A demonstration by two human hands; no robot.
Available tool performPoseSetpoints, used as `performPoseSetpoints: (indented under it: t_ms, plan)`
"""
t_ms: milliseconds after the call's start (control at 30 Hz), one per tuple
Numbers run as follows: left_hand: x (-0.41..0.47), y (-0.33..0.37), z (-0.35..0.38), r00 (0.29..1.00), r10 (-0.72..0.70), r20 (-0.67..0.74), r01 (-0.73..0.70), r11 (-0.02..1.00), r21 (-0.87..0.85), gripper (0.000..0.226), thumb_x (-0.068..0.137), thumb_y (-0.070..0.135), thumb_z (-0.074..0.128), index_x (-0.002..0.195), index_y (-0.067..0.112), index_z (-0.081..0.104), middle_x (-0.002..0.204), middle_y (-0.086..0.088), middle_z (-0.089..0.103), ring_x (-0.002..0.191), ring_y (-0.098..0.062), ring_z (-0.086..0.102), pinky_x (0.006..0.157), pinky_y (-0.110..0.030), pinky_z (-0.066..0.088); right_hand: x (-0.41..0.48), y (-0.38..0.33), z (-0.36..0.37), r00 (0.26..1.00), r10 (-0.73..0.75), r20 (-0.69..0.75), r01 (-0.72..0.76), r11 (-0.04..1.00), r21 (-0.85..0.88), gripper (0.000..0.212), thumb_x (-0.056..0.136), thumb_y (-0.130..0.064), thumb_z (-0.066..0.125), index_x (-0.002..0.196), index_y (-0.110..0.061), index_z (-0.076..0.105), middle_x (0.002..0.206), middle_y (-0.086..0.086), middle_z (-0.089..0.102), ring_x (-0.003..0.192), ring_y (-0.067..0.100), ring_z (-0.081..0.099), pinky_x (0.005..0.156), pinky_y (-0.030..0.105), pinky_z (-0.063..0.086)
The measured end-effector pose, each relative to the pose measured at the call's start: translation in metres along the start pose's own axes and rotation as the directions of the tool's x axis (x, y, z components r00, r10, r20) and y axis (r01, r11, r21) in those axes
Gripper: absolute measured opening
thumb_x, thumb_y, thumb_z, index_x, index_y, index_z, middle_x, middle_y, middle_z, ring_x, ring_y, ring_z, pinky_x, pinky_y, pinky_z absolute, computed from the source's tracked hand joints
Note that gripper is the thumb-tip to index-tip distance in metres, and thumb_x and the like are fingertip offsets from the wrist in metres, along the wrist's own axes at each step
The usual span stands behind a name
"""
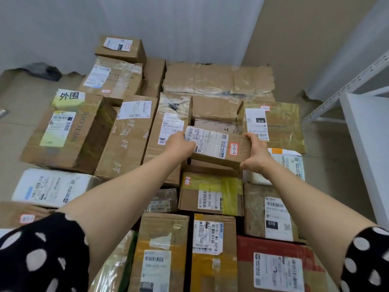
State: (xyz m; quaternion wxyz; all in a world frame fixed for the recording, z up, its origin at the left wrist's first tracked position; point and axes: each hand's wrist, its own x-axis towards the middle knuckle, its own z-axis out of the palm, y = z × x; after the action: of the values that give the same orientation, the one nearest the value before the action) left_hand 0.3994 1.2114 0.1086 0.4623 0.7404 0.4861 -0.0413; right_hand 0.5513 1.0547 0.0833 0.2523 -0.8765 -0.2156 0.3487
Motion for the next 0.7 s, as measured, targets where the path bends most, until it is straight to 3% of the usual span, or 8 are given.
performPoseSetpoints:
  t_ms: [67, 167, 300, 467, 633, 700]
  plan:
    - [0.002, -0.002, 0.006, 1.000, 0.003, 0.007, -0.003, 0.999, 0.034, 0.025, 0.092, 0.017, 0.051, 0.113, 0.004, 0.060, 0.113, -0.011, 0.064, 0.099, -0.025, 0.059, 0.074, -0.031, 0.048, 0.003, 0.003, 0.002, 1.000, 0.003, 0.013, -0.003, 1.000, -0.008, 0.093, 0.068, 0.009, 0.072, 0.143, -0.024, 0.028, 0.139, 0.011, 0.024, 0.123, 0.028, 0.040, 0.089, 0.026, 0.041]
    - [0.003, -0.004, 0.015, 1.000, 0.013, 0.010, -0.013, 0.999, 0.050, 0.032, 0.093, 0.014, 0.050, 0.124, 0.007, 0.053, 0.123, -0.008, 0.061, 0.112, -0.027, 0.056, 0.094, -0.040, 0.048, 0.008, 0.009, 0.003, 0.999, 0.018, 0.030, -0.017, 1.000, -0.013, 0.092, 0.070, 0.010, 0.071, 0.144, -0.024, 0.027, 0.141, 0.010, 0.022, 0.124, 0.027, 0.039, 0.085, 0.024, 0.040]
    - [0.003, -0.009, 0.027, 0.999, 0.024, 0.027, -0.026, 0.998, 0.054, 0.036, 0.094, 0.010, 0.048, 0.130, 0.010, 0.050, 0.126, -0.008, 0.059, 0.114, -0.026, 0.056, 0.095, -0.040, 0.048, 0.013, 0.017, 0.005, 0.998, 0.030, 0.059, -0.029, 0.999, -0.028, 0.093, 0.072, 0.013, 0.067, 0.146, -0.026, 0.025, 0.144, 0.010, 0.020, 0.125, 0.028, 0.038, 0.085, 0.025, 0.040]
    - [0.007, -0.009, 0.034, 1.000, 0.003, 0.017, -0.005, 0.991, 0.130, 0.050, 0.096, 0.009, 0.045, 0.145, 0.007, 0.036, 0.141, -0.010, 0.048, 0.121, -0.028, 0.050, 0.095, -0.034, 0.044, 0.020, 0.024, 0.012, 0.997, 0.030, 0.076, -0.023, 0.995, -0.100, 0.104, 0.076, 0.008, 0.066, 0.152, -0.030, 0.006, 0.147, 0.009, 0.013, 0.133, 0.030, 0.033, 0.103, 0.036, 0.040]
    - [0.012, -0.012, 0.040, 0.999, -0.036, 0.028, 0.030, 0.981, 0.190, 0.044, 0.093, 0.006, 0.044, 0.137, 0.006, 0.046, 0.139, -0.013, 0.050, 0.121, -0.030, 0.050, 0.096, -0.032, 0.042, 0.027, 0.029, 0.020, 0.999, -0.008, 0.046, 0.025, 0.924, -0.383, 0.103, 0.078, -0.002, 0.070, 0.153, -0.025, 0.002, 0.153, 0.010, -0.003, 0.141, 0.029, 0.020, 0.109, 0.039, 0.035]
    - [0.014, -0.014, 0.044, 0.998, -0.039, 0.046, 0.028, 0.975, 0.222, 0.033, 0.092, 0.007, 0.044, 0.122, 0.012, 0.056, 0.136, -0.014, 0.052, 0.117, -0.032, 0.052, 0.096, -0.035, 0.045, 0.030, 0.030, 0.023, 0.999, -0.044, 0.026, 0.051, 0.850, -0.524, 0.102, 0.078, -0.006, 0.071, 0.153, -0.018, 0.003, 0.156, 0.010, -0.001, 0.142, 0.030, 0.014, 0.110, 0.040, 0.033]
